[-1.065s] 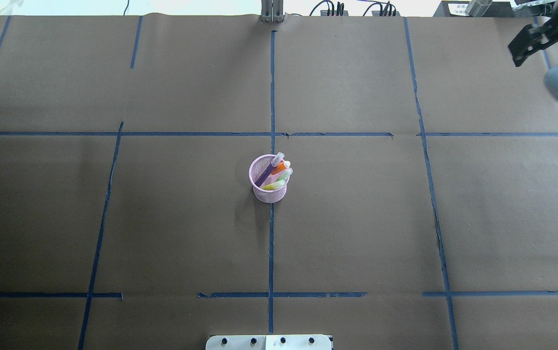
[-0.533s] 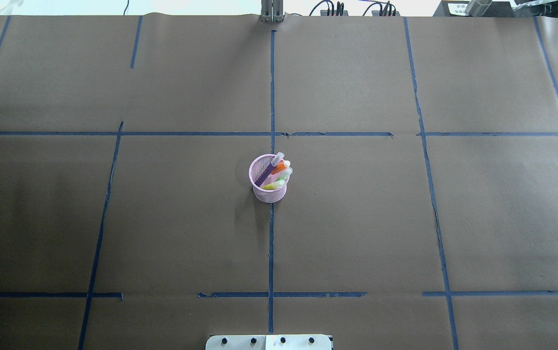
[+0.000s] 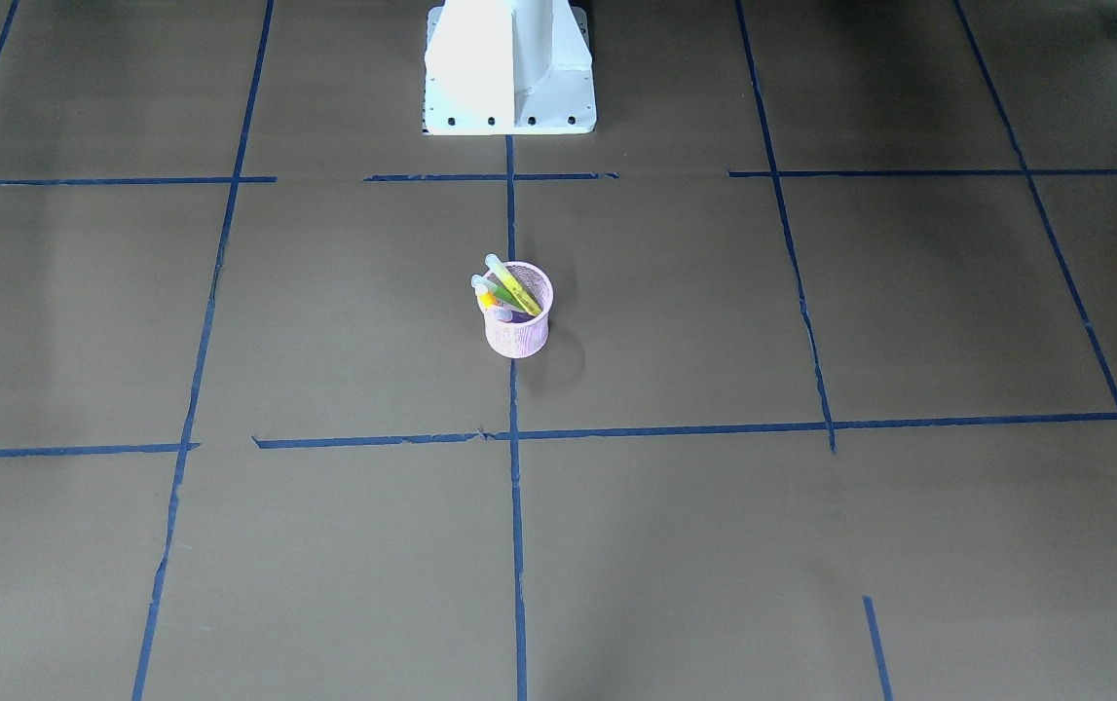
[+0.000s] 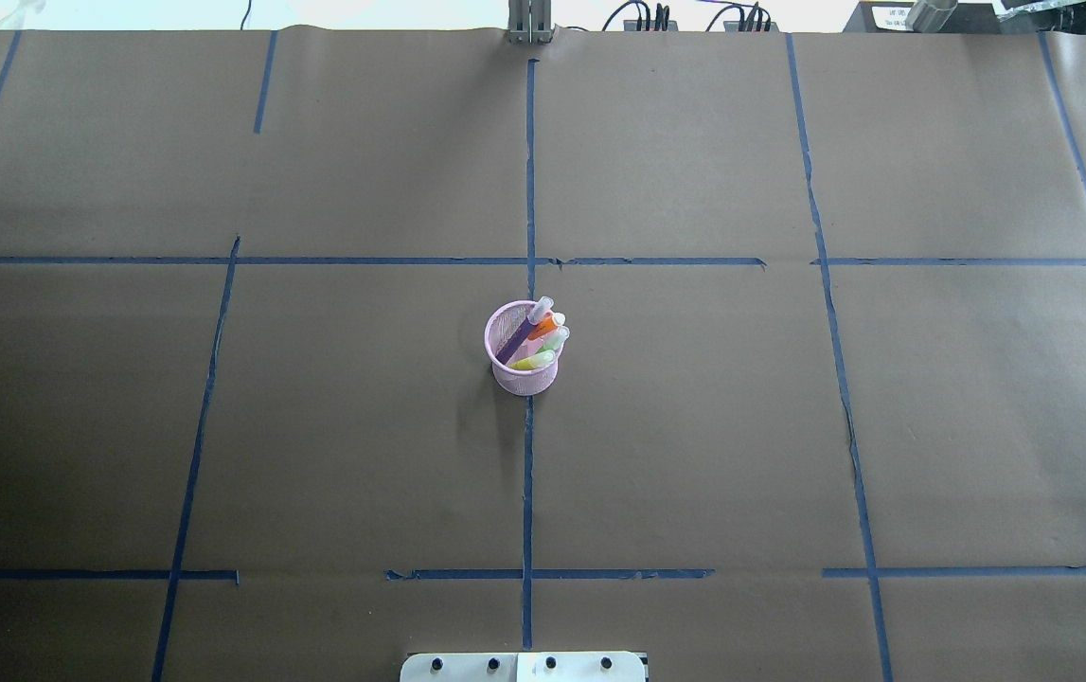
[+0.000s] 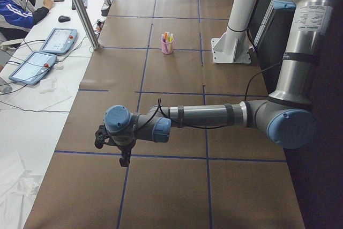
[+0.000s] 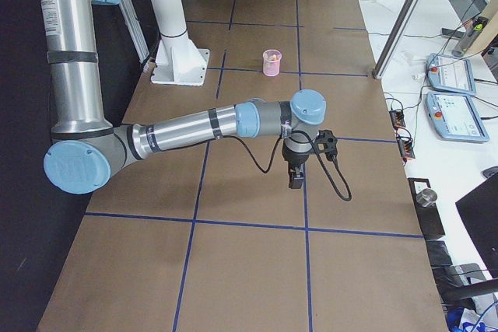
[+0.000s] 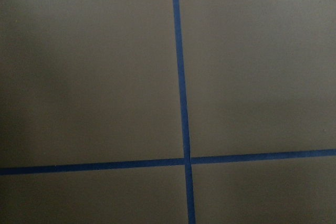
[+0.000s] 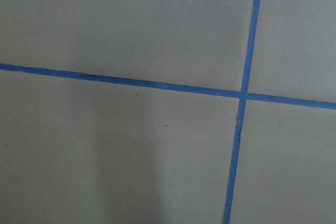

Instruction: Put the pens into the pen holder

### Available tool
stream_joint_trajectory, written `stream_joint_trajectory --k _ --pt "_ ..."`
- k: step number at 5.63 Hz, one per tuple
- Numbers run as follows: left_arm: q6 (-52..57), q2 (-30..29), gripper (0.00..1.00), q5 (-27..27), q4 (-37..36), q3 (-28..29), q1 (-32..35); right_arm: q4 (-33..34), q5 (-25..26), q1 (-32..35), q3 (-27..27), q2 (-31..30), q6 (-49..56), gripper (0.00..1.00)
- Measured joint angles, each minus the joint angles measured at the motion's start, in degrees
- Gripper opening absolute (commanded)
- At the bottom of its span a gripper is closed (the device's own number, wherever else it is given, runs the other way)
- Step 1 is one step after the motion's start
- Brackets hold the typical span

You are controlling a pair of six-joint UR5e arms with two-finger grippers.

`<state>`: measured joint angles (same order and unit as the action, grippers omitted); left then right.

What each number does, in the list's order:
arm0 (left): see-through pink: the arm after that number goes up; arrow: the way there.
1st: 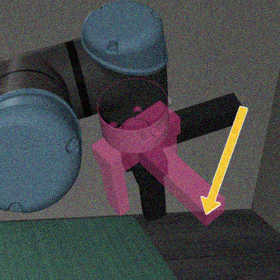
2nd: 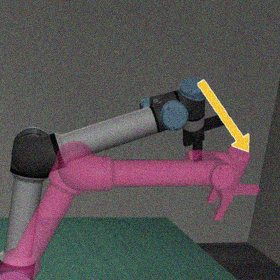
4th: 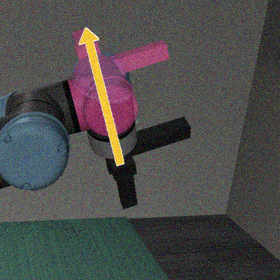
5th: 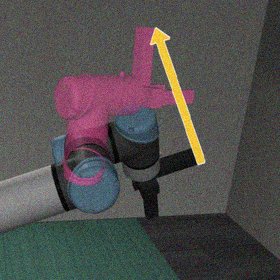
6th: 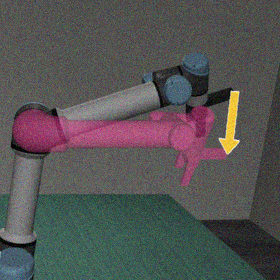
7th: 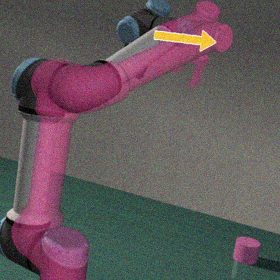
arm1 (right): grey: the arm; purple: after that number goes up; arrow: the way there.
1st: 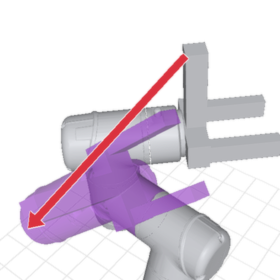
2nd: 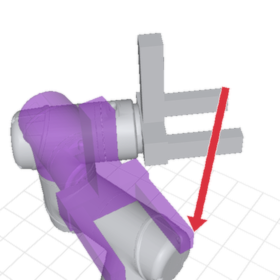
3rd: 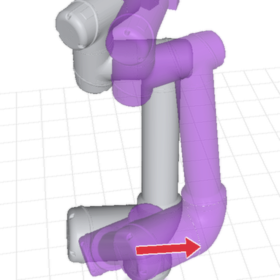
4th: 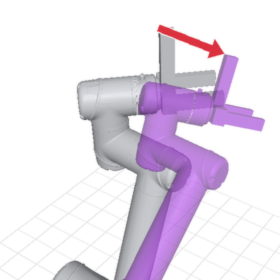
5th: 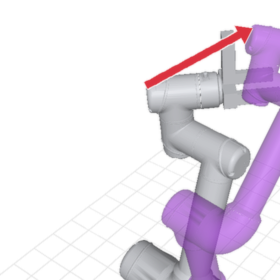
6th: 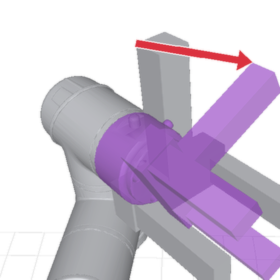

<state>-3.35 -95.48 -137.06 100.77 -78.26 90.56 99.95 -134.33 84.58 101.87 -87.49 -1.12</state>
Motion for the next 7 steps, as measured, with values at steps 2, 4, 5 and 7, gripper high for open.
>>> stream_joint_trajectory --k 2,4,5,7 --pt "0.2 2.3 1.0 -0.2 -1.1 -0.9 0.2 -0.3 -0.8 2.1 -1.1 -3.5 -0.5 1.0" --pt "2.4 3.5 1.0 -0.5 -10.4 -8.4 0.5 -0.3 -4.7 6.2 -1.8 -6.7 0.1 1.0" --pt "5.8 4.9 1.0 -0.5 -15.1 -11.8 0.9 -0.3 -5.4 7.9 -1.9 -7.8 0.7 1.0" --pt "8.7 6.1 1.0 -0.4 -18.5 -13.6 1.5 -0.4 -5.5 10.4 -2.0 -10.5 2.7 1.0"
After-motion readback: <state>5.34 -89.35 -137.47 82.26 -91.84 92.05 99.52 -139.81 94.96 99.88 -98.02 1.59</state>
